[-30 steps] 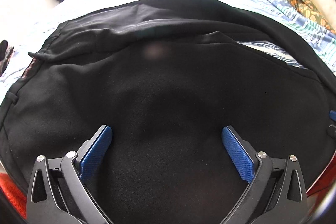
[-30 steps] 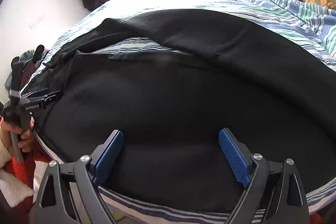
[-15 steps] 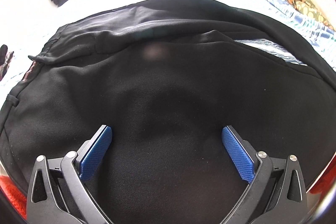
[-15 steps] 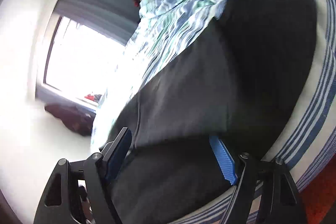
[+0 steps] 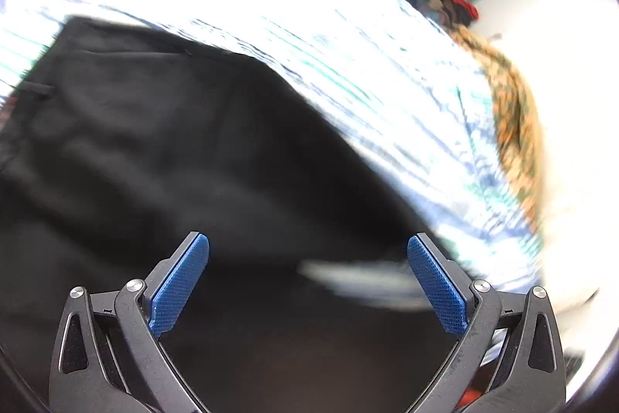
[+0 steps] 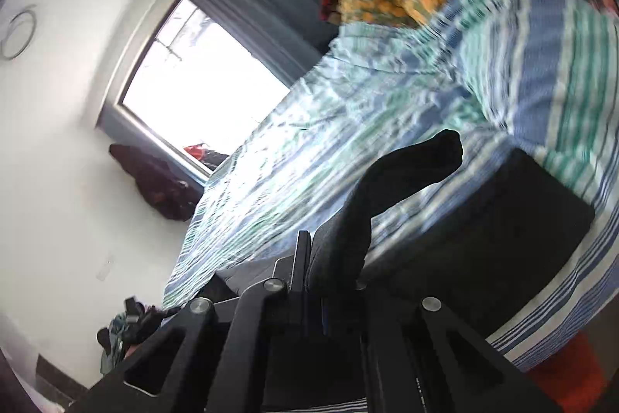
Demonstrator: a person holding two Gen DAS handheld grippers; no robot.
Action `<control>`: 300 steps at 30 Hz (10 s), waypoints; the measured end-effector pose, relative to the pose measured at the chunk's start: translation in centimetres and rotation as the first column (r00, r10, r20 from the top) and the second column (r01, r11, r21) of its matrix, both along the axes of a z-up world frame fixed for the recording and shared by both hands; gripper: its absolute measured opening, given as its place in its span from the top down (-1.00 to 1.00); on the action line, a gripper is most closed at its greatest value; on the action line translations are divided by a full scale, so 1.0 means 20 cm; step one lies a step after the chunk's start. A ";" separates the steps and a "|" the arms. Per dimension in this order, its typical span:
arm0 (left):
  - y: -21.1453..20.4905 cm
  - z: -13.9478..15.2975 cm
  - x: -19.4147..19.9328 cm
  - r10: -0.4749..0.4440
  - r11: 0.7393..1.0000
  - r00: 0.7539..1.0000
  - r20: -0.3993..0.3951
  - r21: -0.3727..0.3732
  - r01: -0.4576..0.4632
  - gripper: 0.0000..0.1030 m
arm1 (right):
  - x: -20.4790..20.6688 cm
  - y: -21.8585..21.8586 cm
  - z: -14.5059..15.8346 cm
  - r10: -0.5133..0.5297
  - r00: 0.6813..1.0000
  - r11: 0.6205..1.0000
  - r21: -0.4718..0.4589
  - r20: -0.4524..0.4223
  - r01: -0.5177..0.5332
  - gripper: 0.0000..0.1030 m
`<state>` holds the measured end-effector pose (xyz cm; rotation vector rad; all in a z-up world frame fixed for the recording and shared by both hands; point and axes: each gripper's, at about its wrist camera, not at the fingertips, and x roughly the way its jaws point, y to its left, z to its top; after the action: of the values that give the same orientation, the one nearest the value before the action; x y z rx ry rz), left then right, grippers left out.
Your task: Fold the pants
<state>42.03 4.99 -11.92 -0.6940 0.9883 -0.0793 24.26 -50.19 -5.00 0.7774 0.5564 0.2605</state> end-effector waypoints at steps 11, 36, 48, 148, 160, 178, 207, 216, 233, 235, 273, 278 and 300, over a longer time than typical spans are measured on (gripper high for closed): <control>0.20 -0.10 0.21 0.095 0.990 0.995 -0.032 -0.105 -0.098 0.00 | -0.47 0.17 0.37 0.313 0.931 0.944 -0.171 0.186 -0.283 0.91; -0.07 -0.23 -0.94 0.062 0.976 0.997 -0.035 0.210 -0.053 0.80 | 0.29 -0.25 -0.61 -0.070 0.891 0.934 -0.344 -0.448 -0.099 0.90; -0.20 -0.23 -0.96 -0.045 0.953 0.997 -0.057 0.298 0.060 0.81 | 0.26 -0.34 -0.61 -0.183 0.870 0.888 -0.458 -0.457 -0.053 0.90; 0.06 -0.23 -0.72 0.031 0.775 0.999 -0.026 0.632 -0.008 -0.72 | 0.23 0.91 0.38 0.209 0.978 0.956 -0.202 -0.029 -0.210 0.80; 0.01 -0.25 -0.78 -0.055 0.751 0.998 -0.034 0.658 0.064 -0.83 | 0.13 2.04 -0.57 0.454 0.805 0.673 -0.445 -0.381 -0.590 0.37; -0.58 -0.09 -0.72 -0.447 0.874 0.892 0.066 0.245 0.420 0.48 | -0.20 1.34 -0.34 0.321 0.926 0.743 -0.553 -0.201 -0.377 -0.59; -0.70 -0.25 -0.65 -0.354 0.829 0.934 -0.038 0.450 0.333 0.93 | -0.13 1.27 -0.39 0.309 0.930 0.810 -0.458 -0.197 -0.366 -0.59; -0.53 -0.11 -0.69 -0.239 0.900 0.969 0.064 0.389 0.196 -0.10 | -0.14 1.29 -0.40 0.320 0.927 0.803 -0.463 -0.197 -0.376 -0.59; -0.65 -0.24 -0.57 -0.313 0.893 0.948 -0.049 0.324 0.312 0.85 | -0.13 1.25 -0.40 0.292 0.935 0.824 -0.444 -0.199 -0.352 -0.59; -0.65 -0.16 -0.63 -0.339 0.892 0.941 -0.004 0.316 0.323 0.86 | -0.13 1.23 -0.39 0.278 0.942 0.831 -0.445 -0.186 -0.333 -0.59; -0.52 -0.23 -0.74 -0.280 0.879 0.960 0.002 0.402 0.255 -0.34 | 0.42 1.20 -0.56 0.253 0.899 0.819 -0.414 -0.358 -0.396 -0.36; -0.40 -0.21 -0.78 -0.196 0.883 0.979 0.047 0.443 0.156 -0.66 | 0.23 1.23 -0.38 0.198 0.964 0.804 -0.534 -0.176 -0.263 -0.93; 0.42 -0.09 -0.90 0.330 0.780 0.943 -0.034 0.573 -0.252 -0.70 | 0.23 1.45 -0.70 0.264 0.895 0.667 -0.602 -0.360 -0.440 -1.00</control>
<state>23.99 13.38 -13.79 -0.2947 0.9543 0.5280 28.88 -21.25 -18.95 -0.0313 0.9743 0.2984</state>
